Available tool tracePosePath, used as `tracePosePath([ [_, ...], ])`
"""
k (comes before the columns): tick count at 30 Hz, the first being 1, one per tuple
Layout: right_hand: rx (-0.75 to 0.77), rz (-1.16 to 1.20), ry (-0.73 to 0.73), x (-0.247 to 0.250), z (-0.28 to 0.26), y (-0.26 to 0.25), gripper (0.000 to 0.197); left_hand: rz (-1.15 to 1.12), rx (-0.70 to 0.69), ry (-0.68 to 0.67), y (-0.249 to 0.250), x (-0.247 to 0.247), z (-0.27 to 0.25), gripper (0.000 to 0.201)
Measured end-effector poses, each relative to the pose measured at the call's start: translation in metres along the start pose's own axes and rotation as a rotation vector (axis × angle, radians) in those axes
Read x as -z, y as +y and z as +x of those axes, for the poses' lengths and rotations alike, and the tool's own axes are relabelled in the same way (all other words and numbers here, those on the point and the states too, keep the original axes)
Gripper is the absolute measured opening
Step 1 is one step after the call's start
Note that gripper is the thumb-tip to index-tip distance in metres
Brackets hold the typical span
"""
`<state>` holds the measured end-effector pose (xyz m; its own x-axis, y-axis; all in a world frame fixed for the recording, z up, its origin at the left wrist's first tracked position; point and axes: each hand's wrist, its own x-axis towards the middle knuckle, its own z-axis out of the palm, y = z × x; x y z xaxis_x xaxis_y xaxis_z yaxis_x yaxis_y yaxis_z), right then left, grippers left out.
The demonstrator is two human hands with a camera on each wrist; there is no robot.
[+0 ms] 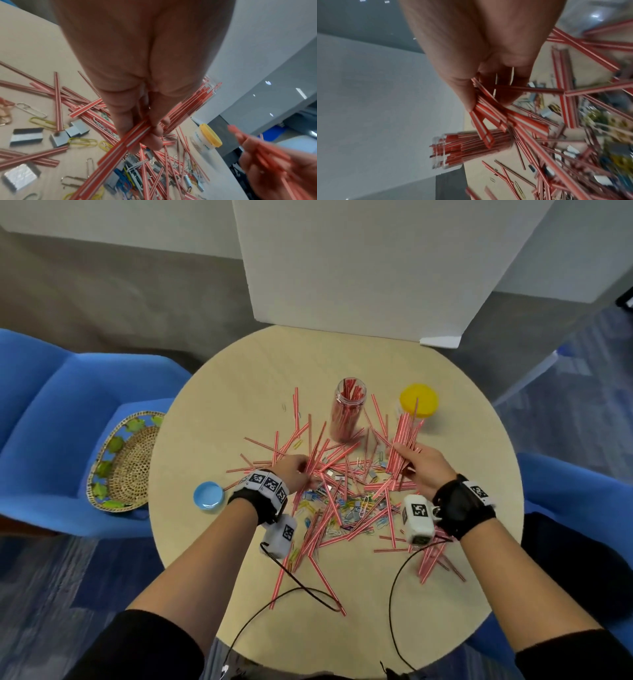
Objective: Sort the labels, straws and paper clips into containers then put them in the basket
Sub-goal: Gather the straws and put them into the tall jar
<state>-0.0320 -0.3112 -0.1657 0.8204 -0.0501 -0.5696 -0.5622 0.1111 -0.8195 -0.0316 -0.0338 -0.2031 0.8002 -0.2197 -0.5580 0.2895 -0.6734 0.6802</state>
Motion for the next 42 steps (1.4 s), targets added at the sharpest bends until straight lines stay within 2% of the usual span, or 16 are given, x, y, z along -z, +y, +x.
tracePosePath([
  [3,-0.189,0.200,-0.120,-0.009,0.002,0.012,0.017,-0.216,0.077,0.017,0.002,0.000,-0.007,0.017],
  [6,-0.235,0.264,-0.161,-0.016,0.007,0.028,0.015,-0.372,0.096,0.063,0.007,0.002,-0.013,0.031],
  [10,-0.272,0.165,-0.193,-0.024,0.009,0.041,0.009,-0.590,0.009,0.085,0.021,0.015,-0.016,0.035],
  [13,-0.301,0.150,-0.239,-0.028,0.005,0.038,0.013,-0.722,-0.163,0.135,0.044,0.035,-0.015,0.024],
  [15,-0.287,0.132,-0.280,-0.029,-0.002,0.032,0.023,-0.797,-0.267,0.207,0.066,0.051,-0.014,0.024],
  [20,-0.147,-0.133,-0.283,-0.029,-0.018,0.023,0.048,-0.862,-0.415,0.457,0.136,0.089,-0.012,0.053],
  [25,-0.026,-0.044,-0.231,-0.028,-0.034,0.010,0.049,-0.978,-0.458,0.426,0.179,0.098,0.011,0.057],
  [28,0.023,0.006,-0.196,-0.023,-0.035,-0.002,0.048,-0.927,-0.443,0.374,0.183,0.085,0.034,0.054],
  [30,0.046,0.031,-0.173,-0.017,-0.032,-0.010,0.047,-0.791,-0.413,0.367,0.176,0.073,0.050,0.055],
  [34,0.074,0.089,-0.145,-0.003,-0.028,-0.021,0.047,-0.534,-0.342,0.476,0.154,0.050,0.073,0.047],
  [37,0.073,0.113,-0.130,0.003,-0.025,-0.021,0.046,-0.395,-0.358,0.579,0.141,0.044,0.085,0.040],
  [41,0.058,0.125,-0.117,0.003,-0.021,-0.017,0.045,-0.161,-0.354,0.556,0.130,0.047,0.098,0.052],
  [42,0.048,0.124,-0.121,0.002,-0.019,-0.016,0.045,-0.133,-0.378,0.546,0.129,0.047,0.098,0.049],
])
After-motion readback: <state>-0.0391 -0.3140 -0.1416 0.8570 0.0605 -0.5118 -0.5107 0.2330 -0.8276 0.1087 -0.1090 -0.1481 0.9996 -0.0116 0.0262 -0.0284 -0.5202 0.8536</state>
